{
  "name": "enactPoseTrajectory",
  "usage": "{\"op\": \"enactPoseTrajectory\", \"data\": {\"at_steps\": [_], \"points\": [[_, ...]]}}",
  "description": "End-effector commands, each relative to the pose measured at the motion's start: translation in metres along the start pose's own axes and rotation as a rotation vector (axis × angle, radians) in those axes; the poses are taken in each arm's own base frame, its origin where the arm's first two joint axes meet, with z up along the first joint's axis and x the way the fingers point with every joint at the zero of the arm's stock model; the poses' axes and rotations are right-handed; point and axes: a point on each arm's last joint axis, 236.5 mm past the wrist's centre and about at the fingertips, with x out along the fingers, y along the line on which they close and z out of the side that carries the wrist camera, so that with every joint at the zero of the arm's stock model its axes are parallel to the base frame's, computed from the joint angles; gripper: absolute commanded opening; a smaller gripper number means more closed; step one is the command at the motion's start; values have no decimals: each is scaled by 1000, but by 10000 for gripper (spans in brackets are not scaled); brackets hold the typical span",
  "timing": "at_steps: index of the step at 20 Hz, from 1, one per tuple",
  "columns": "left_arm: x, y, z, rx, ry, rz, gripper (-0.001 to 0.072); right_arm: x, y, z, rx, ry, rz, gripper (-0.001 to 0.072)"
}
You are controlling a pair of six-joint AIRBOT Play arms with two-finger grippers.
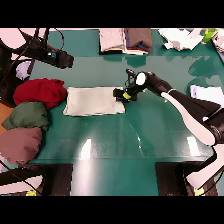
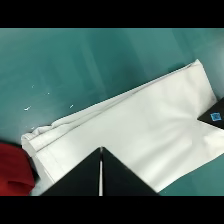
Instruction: Fold the shirts.
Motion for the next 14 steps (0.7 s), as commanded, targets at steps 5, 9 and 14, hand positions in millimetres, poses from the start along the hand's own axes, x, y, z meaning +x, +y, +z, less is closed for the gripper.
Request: {"op": "enactPoseTrajectory", "data": {"at_steps": [5, 9, 14], "points": [[0, -3, 1, -13, -4, -12, 22, -70, 2, 65, -184, -154, -77, 15], [1, -24, -2, 9, 8, -64, 22, -183, -81, 114, -106, -303, -250, 15], [1, -57, 5, 60, -24, -107, 23, -325, -213, 130, 157, -503, -349, 15]]}}
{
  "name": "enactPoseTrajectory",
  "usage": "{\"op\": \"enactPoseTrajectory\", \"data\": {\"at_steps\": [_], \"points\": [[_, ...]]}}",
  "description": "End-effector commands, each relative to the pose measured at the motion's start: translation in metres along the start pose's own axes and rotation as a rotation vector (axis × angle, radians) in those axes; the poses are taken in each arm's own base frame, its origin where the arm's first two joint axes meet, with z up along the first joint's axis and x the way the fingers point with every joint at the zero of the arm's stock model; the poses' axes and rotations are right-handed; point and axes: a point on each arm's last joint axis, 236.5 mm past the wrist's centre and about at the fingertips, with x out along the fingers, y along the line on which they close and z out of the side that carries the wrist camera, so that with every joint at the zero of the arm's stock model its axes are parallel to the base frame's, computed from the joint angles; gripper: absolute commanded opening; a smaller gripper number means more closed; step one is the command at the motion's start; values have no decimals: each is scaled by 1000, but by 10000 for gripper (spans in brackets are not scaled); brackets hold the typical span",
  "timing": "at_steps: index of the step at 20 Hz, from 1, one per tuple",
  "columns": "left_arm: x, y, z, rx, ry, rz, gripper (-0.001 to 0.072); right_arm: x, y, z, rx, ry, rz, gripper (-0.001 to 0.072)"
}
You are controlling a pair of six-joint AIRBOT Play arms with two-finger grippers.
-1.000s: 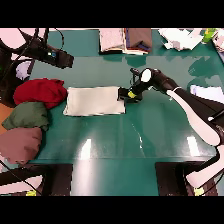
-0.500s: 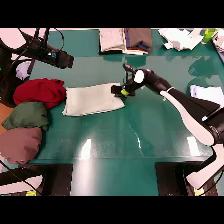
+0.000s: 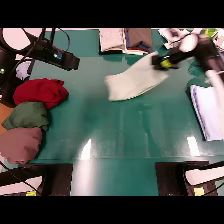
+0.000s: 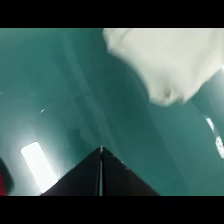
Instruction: Fold the shirts.
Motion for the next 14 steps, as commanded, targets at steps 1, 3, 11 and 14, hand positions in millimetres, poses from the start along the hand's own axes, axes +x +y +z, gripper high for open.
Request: {"op": "enactPoseTrajectory", "data": {"at_steps": [1, 3, 11, 14], "points": [[2, -20, 7, 31, -29, -27, 23, -65, -119, 31, 177, -112, -140, 15], [2, -24, 10, 28, -43, -41, 23, -92, -181, 32, 289, -149, -207, 15], [2, -31, 11, 7, -45, -72, 23, -131, -283, 11, 455, -167, -319, 15], [2, -31, 11, 8, -45, -72, 23, -138, -280, 13, 447, -183, -319, 15]]}}
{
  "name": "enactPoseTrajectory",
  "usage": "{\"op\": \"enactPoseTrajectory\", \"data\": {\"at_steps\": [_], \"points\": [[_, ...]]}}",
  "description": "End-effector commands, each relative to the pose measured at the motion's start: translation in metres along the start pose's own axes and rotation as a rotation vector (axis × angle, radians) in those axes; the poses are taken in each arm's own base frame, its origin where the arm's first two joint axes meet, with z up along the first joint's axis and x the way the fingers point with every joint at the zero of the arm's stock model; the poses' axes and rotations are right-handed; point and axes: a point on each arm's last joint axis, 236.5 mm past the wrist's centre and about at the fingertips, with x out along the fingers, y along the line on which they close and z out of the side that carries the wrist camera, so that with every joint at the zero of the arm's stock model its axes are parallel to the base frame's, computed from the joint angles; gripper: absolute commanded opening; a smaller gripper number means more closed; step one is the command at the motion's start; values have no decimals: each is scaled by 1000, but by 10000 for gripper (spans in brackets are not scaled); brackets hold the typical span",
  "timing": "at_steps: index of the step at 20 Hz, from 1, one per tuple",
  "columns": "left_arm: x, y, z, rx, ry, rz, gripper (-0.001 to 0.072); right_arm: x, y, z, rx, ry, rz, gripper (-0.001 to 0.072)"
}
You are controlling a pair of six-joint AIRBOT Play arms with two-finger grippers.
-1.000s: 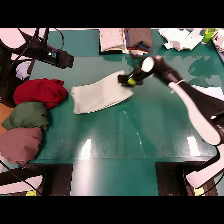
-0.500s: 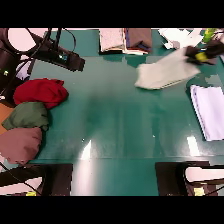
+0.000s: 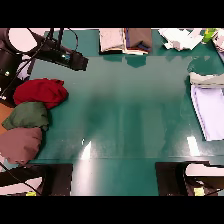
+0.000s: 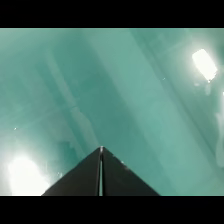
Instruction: Fold the shirts.
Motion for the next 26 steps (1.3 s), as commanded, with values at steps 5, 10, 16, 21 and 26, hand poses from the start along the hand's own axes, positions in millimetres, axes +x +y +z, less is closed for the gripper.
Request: {"op": "enactPoseTrajectory", "data": {"at_steps": [5, 10, 16, 21, 26], "points": [[0, -1, 0, -1, -1, -3, 23, -59, 0, 23, -31, -160, 16, 15], [0, -1, 0, -1, 1, -3, 23, -97, 4, 21, -59, -213, 23, 15], [0, -1, -5, 0, 19, -5, 23, -93, -22, -13, -57, -76, -31, 15], [0, -1, -5, 7, 20, -5, 23, -57, -93, -83, 20, 83, -145, 15], [0, -1, -5, 7, 20, -5, 23, -29, -149, -151, 66, 190, -256, 18]]}}
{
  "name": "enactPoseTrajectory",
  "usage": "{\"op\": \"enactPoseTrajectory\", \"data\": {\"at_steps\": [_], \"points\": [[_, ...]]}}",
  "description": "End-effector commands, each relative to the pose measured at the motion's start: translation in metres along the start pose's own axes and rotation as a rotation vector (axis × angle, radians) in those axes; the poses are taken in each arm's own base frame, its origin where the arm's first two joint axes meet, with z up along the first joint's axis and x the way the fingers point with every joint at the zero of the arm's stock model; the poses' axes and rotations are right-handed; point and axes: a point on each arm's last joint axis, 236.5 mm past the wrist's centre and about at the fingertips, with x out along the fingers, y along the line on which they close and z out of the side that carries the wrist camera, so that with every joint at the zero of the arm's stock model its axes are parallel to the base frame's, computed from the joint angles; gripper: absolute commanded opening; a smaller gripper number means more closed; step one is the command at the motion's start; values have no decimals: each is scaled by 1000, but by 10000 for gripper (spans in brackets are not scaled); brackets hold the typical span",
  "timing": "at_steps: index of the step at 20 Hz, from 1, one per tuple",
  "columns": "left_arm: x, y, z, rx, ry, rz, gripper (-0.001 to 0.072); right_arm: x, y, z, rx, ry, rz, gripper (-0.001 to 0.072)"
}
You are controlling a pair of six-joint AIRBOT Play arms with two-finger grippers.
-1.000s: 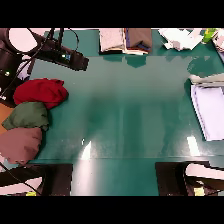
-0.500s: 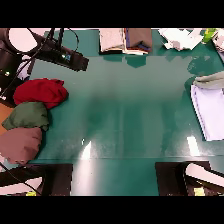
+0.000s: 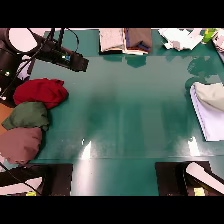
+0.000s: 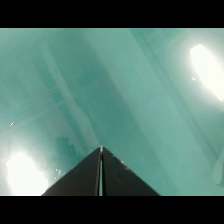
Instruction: Fold the shirts.
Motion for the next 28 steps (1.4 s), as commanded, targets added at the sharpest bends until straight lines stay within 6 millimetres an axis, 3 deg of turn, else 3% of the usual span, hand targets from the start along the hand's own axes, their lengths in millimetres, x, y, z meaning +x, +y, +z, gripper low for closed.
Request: {"op": "enactPoseTrajectory", "data": {"at_steps": [1, 2, 3, 4, 6, 8, 10, 12, 14, 16, 19, 21, 22, 23, 24, 25, 28], "points": [[0, 0, 0, 3, 1, 0, 23, 31, -30, -42, 28, 70, -56, 26], [0, 0, 0, 3, 1, 0, 23, 37, -34, -49, 36, 88, -60, 141], [0, 0, 0, 3, 1, 0, 23, 42, -39, -53, 51, 94, -65, 394], [0, 0, 0, 3, 1, 0, 23, 43, -46, -54, 70, 95, -72, 543], [0, 0, 0, 3, 1, 1, 23, 37, -52, -47, 107, 73, -68, 563], [0, 0, 0, 3, 0, 1, 24, 21, -30, -26, 116, 18, 12, 562], [0, 0, 1, 3, -2, 1, 24, 2, 30, -9, 92, -23, 193, 561], [0, 1, 5, 3, -20, 4, 24, -18, 107, -13, -2, -14, 382, 560], [0, 4, 7, 4, -29, 12, 24, -32, 176, -38, -165, 15, 492, 558], [0, 5, 5, 5, -21, 16, 24, -43, 232, -74, -335, 40, 564, 556], [0, 5, 5, 5, -21, 15, 24, -60, 294, -133, -540, 66, 664, 554], [0, 5, 5, 5, -21, 15, 24, -74, 320, -163, -644, 61, 713, 551], [0, 5, 5, 5, -22, 15, 23, -79, 329, -174, -693, 49, 724, 475], [0, 5, 5, 5, -22, 15, 24, -82, 334, -183, -731, 44, 729, 307], [0, 5, 5, 5, -21, 15, 24, -84, 337, -192, -765, 47, 730, 92], [0, 5, 5, 5, -21, 15, 24, -85, 338, -197, -785, 49, 728, 17], [0, 5, 5, 5, -21, 15, 24, -86, 339, -202, -799, 55, 731, 17]]}}
